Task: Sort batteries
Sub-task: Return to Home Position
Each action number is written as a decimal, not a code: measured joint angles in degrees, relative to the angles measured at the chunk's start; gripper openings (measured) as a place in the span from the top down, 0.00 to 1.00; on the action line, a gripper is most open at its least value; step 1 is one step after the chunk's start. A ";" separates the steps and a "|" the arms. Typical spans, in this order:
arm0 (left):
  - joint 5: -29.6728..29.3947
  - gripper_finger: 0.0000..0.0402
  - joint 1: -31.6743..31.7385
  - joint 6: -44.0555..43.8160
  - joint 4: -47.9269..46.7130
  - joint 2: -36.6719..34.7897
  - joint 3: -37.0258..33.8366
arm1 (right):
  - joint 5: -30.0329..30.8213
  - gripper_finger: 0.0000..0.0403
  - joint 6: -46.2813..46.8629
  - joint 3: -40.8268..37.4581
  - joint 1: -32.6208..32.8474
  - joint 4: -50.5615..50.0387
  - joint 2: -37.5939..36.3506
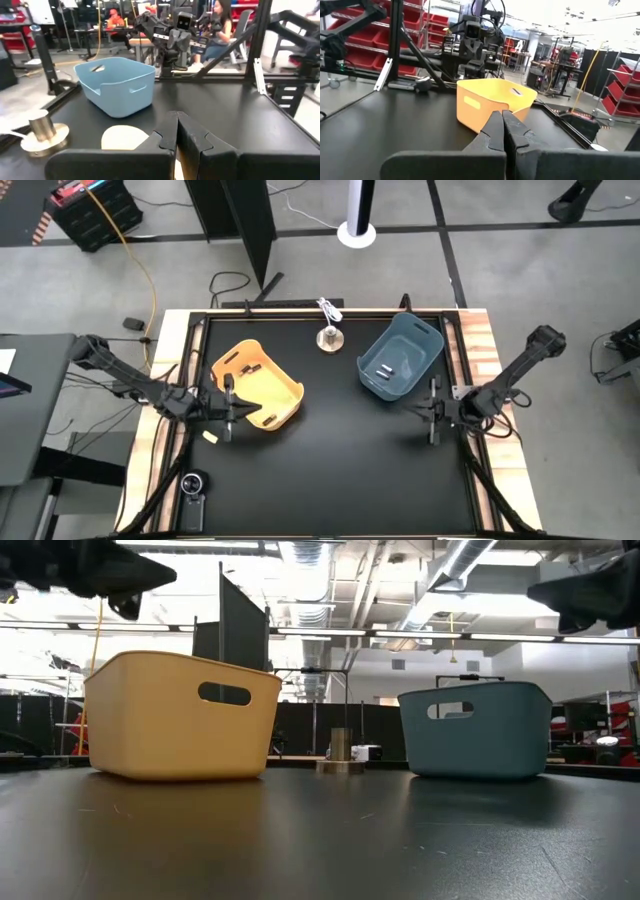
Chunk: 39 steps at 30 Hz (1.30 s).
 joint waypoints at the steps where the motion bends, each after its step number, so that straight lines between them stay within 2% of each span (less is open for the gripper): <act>1: 1.02 1.00 0.79 -0.30 1.08 -0.40 -1.13 | 0.00 1.00 -0.05 0.00 -0.19 -0.60 -0.48; 4: 4.83 1.00 3.81 -0.83 6.28 -0.47 -5.10 | -1.21 1.00 -1.14 -0.02 -1.50 -0.71 -1.45; 9: 11.34 1.00 9.02 -0.53 14.97 -0.55 -10.31 | -6.87 1.00 -2.36 -0.03 -6.40 -0.70 -2.31; 12: 14.38 1.00 11.72 -0.38 15.59 -0.56 -11.24 | -11.04 1.00 -2.21 -0.04 -10.54 -0.74 -2.36; 14: 16.88 1.00 13.63 -0.50 14.64 -0.54 -11.26 | -15.68 1.00 -1.82 -0.07 -13.99 -0.78 -2.43; 18: 23.28 1.00 17.45 -0.53 14.42 -0.54 -11.26 | -29.67 1.00 2.36 -0.07 -22.53 -2.88 -2.97; 19: 24.29 1.00 18.21 -0.56 14.39 -0.54 -11.26 | -31.21 1.00 3.70 -0.07 -24.73 -4.06 -3.15; 22: 24.72 1.00 19.95 -1.14 13.13 -0.56 -11.26 | -32.61 1.00 6.82 -0.09 -30.18 -7.89 -4.59; 26: 24.84 1.00 20.25 -1.23 11.69 -0.94 -11.26 | -38.17 1.00 8.26 -0.11 -33.86 -10.27 -8.34; 31: 24.84 1.00 20.25 -0.59 7.13 -5.10 -11.26 | -38.47 1.00 7.61 -0.13 -34.50 -19.09 -16.16; 36: 24.53 1.00 20.25 -0.55 1.01 -12.83 -11.26 | -38.49 1.00 7.56 -0.15 -34.48 -28.27 -25.38; 39: 24.08 1.00 20.23 -0.55 -2.67 -17.25 -11.26 | -38.44 1.00 7.40 -0.11 -34.47 -29.14 -25.25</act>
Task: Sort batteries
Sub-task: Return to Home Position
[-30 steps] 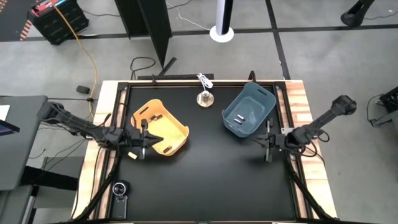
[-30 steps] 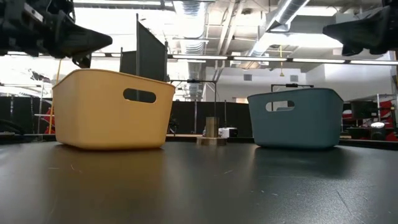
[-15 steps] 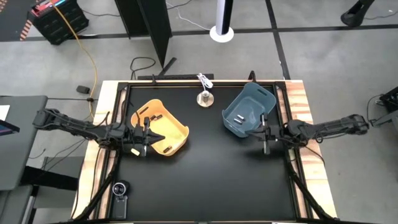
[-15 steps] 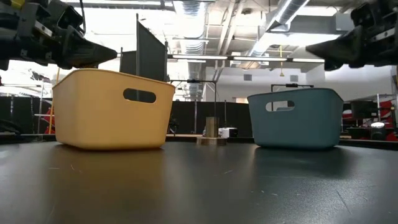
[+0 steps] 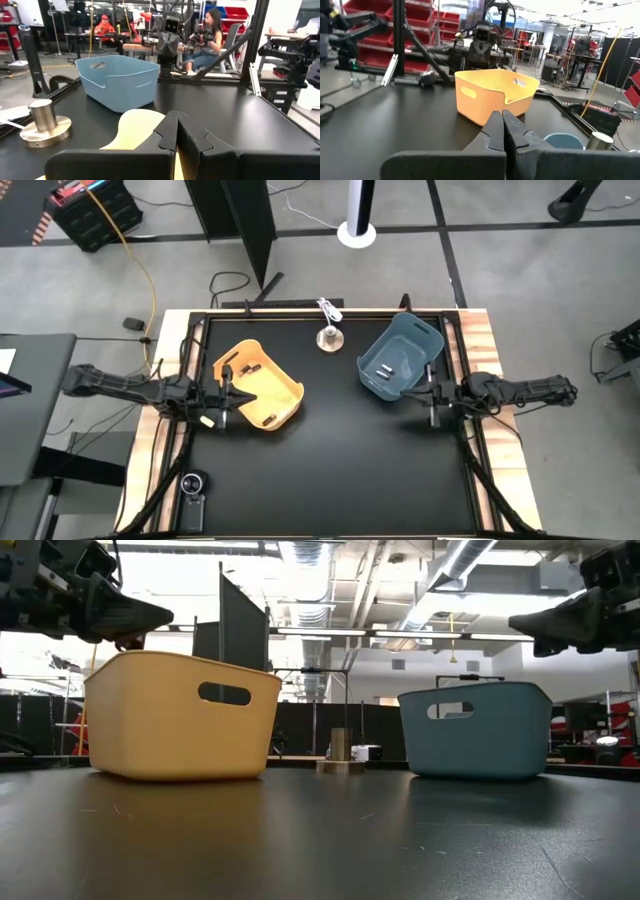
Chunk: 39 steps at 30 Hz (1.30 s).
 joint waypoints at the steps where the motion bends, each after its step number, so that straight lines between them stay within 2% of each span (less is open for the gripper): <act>1: -0.14 1.00 0.00 -0.02 -1.15 -1.06 0.00 | 0.00 1.00 -0.21 0.00 -0.01 -0.26 0.08; 20: -1.89 1.00 0.00 0.76 -20.32 -19.52 0.15 | 0.27 1.00 -0.46 0.00 -1.53 -0.93 -0.05; 32: -2.05 1.00 -0.02 1.13 -20.87 -19.26 0.22 | 0.40 0.95 5.71 0.00 -1.43 -1.08 -0.03; 39: -2.39 1.00 -0.02 2.58 -21.63 -19.24 0.22 | 0.40 0.93 5.76 0.00 -1.41 -1.09 -0.03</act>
